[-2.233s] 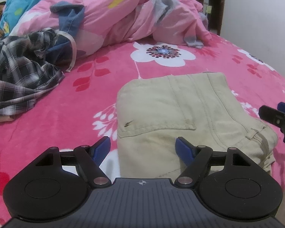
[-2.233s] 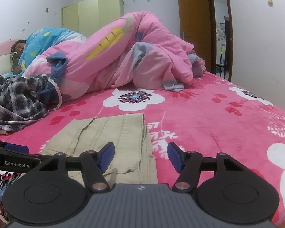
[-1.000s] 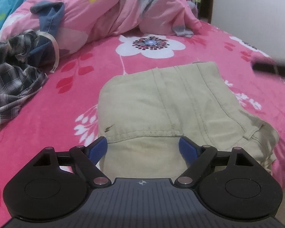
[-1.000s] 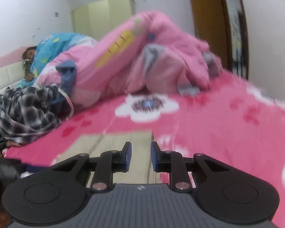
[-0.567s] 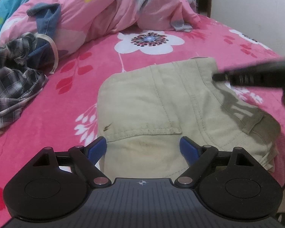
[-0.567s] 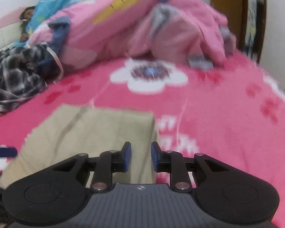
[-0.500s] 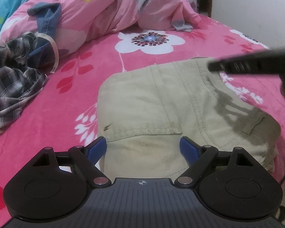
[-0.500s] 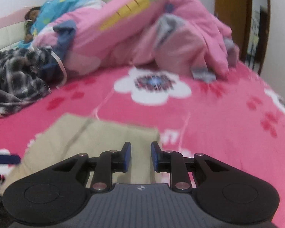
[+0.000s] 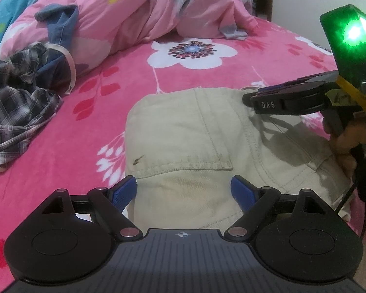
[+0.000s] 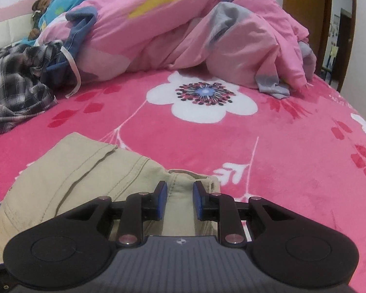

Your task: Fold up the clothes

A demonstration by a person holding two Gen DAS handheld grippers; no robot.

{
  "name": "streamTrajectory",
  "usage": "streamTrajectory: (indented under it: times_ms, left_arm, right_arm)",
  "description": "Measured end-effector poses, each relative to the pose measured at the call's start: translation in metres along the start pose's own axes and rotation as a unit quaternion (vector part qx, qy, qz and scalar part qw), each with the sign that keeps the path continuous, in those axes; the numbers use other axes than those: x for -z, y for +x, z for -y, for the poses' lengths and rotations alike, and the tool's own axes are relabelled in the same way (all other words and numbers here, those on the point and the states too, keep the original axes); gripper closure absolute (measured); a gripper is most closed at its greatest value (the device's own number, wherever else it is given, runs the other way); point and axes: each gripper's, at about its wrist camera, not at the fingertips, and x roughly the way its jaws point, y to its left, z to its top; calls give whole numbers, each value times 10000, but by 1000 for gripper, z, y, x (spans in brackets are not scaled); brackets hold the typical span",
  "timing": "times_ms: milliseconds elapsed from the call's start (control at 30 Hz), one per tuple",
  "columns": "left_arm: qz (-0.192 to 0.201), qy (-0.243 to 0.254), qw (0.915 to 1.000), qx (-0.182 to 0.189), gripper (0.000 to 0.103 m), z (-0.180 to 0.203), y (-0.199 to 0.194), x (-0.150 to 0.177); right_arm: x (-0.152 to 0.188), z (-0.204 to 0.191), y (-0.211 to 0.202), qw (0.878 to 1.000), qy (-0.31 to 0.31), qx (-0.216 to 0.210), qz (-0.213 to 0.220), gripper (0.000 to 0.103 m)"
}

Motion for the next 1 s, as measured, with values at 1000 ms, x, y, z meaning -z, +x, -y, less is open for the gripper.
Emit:
streamTrajectory:
  times_ms: [1000]
  left_arm:
    - [13, 35, 10000, -74, 17, 2, 0, 1]
  right_arm:
    - [6, 3, -3, 9998, 118, -61, 163, 79]
